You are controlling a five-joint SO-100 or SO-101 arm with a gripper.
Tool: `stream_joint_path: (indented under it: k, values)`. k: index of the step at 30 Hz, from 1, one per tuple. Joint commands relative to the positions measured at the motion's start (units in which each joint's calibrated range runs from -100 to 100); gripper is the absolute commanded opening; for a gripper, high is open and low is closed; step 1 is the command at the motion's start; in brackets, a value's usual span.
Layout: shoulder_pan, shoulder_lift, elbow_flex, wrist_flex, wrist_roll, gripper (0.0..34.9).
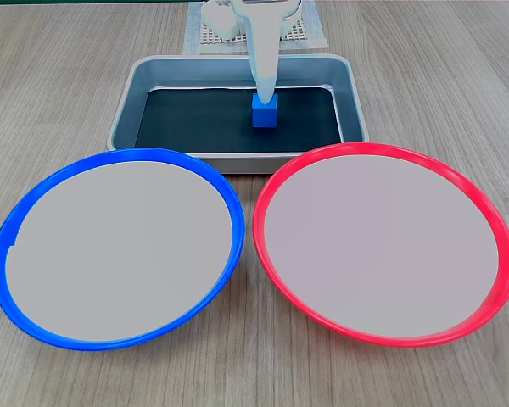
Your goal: Move a blue block from tray to blue dish
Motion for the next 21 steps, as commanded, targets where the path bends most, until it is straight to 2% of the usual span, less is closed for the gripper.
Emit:
stream_joint_path:
  k: [1,4,6,8,12,13,17,21]
  values:
    - [-0.4,5.4,-2.7,-0.2,0.2,18.6]
    - [-0.3,8.1,-2.9,0.2,0.5,18.7]
    - [-0.4,9.8,-3.1,0.0,0.5,16.7]
    - [-0.4,11.0,-3.5,-0.3,0.5,12.7]
    - [-0.2,12.8,-5.2,-1.1,0.3,1.6]
    - [-0.2,13.0,-5.6,-1.2,0.3,0.4]
    - [-0.4,12.4,-11.5,2.4,0.7,0.2]
    - [1.3,13.5,-29.7,9.2,0.6,0.2]
